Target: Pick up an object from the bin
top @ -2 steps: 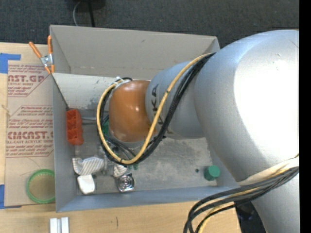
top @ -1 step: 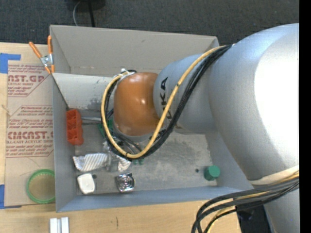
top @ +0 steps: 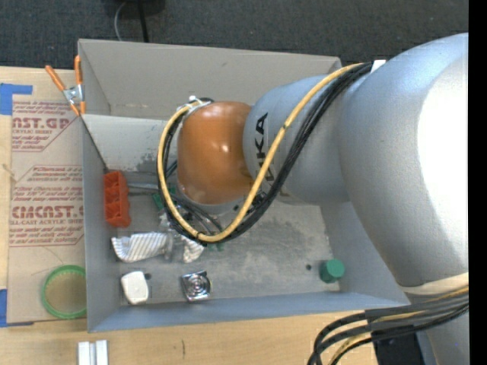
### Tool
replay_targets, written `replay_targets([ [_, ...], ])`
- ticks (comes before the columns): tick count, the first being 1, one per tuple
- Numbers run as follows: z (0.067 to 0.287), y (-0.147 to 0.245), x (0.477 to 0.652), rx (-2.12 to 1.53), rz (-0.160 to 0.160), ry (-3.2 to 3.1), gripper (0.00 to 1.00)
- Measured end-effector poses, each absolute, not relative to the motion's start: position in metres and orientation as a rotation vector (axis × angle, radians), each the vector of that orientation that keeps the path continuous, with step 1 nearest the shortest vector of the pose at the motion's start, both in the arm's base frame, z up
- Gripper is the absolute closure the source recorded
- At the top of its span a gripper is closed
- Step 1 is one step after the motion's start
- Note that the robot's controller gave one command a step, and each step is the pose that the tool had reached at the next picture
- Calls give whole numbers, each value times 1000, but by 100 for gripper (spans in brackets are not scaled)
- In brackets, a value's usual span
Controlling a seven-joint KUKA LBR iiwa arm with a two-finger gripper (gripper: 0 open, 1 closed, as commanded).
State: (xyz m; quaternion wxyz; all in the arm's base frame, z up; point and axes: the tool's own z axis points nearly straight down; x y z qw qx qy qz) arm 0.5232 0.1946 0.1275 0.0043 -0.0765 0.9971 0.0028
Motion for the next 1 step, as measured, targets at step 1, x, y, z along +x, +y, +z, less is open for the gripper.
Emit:
replay_targets([
  [1, 279, 217, 524, -241, 10, 3121, 100],
])
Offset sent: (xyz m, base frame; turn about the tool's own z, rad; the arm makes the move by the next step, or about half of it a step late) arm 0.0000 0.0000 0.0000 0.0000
